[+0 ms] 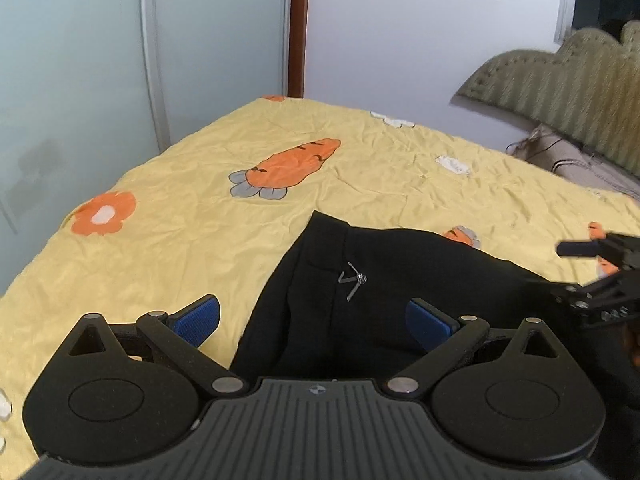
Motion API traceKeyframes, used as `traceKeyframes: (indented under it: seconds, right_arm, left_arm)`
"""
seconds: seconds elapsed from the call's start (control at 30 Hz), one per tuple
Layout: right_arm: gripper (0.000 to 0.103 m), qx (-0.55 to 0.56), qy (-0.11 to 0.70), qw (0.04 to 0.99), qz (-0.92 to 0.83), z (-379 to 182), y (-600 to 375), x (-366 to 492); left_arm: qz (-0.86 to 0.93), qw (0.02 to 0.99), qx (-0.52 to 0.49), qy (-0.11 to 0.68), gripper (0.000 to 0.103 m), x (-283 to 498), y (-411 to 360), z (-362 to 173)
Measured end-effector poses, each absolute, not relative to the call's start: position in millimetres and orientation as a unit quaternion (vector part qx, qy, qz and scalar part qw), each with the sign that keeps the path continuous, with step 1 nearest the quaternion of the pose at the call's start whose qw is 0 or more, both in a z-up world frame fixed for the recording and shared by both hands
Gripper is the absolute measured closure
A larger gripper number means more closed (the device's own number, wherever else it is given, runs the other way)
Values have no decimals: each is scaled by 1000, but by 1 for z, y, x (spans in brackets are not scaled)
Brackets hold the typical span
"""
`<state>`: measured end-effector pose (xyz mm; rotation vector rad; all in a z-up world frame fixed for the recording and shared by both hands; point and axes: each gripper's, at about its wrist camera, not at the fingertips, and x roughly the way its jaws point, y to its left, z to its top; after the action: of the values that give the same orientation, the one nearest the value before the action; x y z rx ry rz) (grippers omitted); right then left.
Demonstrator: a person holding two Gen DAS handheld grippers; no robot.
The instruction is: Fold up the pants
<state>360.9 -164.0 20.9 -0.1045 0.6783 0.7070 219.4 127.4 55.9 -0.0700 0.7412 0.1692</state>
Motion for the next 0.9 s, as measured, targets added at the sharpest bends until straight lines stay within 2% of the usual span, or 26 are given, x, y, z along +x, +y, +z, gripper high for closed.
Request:
traceKeyframes:
  seconds: [0.17,0.23,0.33,0.37,0.4,0.43,0.47,0.53,0.63,0.9]
  right_arm:
    - [18,-45,358,847,390,1,-151,419]
    - [31,-44,375,833,405,-6,-144,436]
    - [45,-47,400,811,425,-17,-133,453]
    - [45,-46,403,806,431,-19,-130,456]
    - [55,-47,400,802,441,-19,-129,458]
    - [70,-45,403,793,454,-19,-127,459]
    - [74,-49,404,790,459,-18,-124,458]
    - [89,-84,390,793,461,-14,-118,447]
    - [94,-141,353,808,450,-5,-108,422]
    - [94,-298,220,830,418,11,-82,328]
  left_arm:
    - [66,915,-8,398,2,268,122,50]
    - [62,907,-12,417,2,291,122,45]
    - [55,894,-20,444,3,325,121,38]
    - [53,888,-28,456,3,336,122,35]
    - [46,881,-41,469,3,347,123,31]
    - [36,871,-56,487,4,358,125,27]
    - [25,856,-77,511,5,371,128,21]
    - [10,825,-132,549,6,391,135,9]
    - [9,793,-196,577,7,410,145,-4]
    - [21,760,-296,579,6,423,165,-12]
